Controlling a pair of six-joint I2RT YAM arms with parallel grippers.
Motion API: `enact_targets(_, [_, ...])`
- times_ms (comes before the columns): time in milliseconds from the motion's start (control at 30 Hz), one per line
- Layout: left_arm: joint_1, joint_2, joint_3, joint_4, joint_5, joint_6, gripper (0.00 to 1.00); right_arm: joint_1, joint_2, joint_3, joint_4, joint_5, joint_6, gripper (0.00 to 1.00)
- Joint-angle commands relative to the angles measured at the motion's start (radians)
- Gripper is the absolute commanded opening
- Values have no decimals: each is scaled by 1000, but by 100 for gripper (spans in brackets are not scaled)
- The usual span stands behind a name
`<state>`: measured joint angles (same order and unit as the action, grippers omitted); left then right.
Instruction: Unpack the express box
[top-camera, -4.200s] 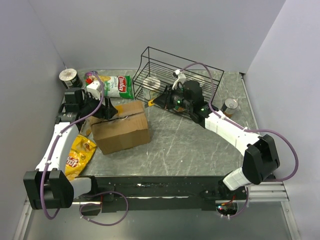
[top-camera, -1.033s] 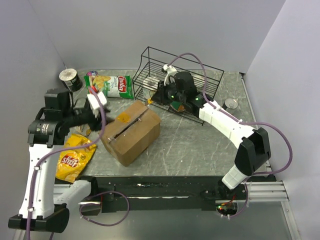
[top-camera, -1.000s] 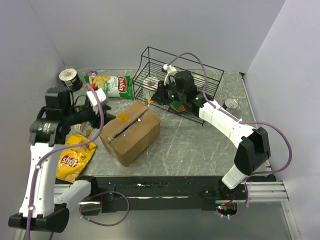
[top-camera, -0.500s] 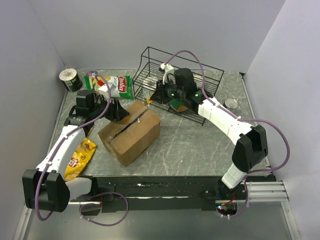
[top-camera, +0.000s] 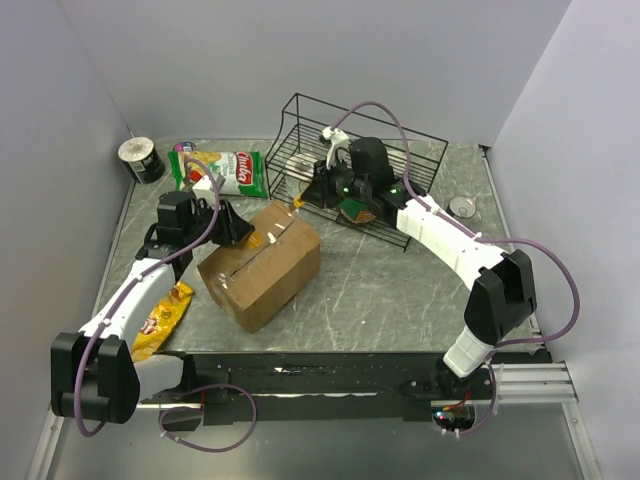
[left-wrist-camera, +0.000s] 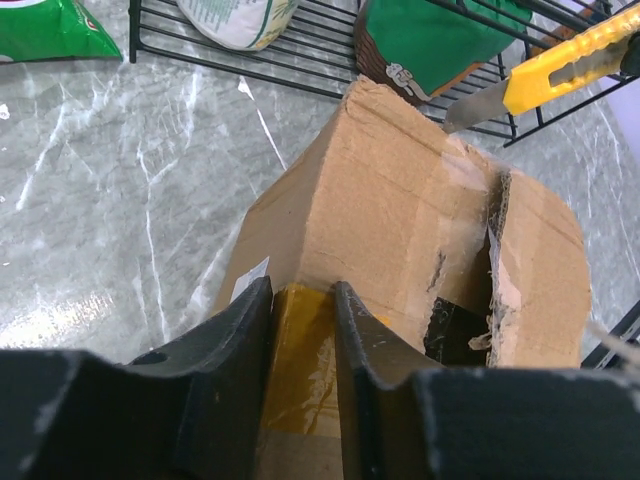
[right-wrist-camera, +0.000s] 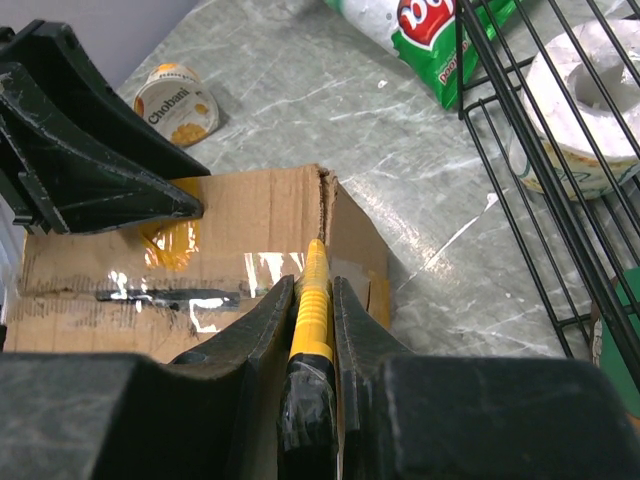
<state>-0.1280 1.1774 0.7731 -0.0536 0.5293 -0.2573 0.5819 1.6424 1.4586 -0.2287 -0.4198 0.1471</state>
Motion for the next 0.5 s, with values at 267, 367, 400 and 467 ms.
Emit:
enact_targets(267, [7, -2, -81, -46, -126, -42, 22, 4, -64, -73, -77, -28, 34, 0])
enact_targets(367, [28, -1, -87, -42, -141, -54, 18, 4, -88, -93, -87, -25, 26, 0])
enact_targets(400, [36, -1, -89, -43, -146, -57, 15, 3, -101, -107, -92, -25, 25, 0])
enact_targets(467, [59, 2, -93, -40, -152, -62, 10, 3, -113, -121, -98, -31, 28, 0])
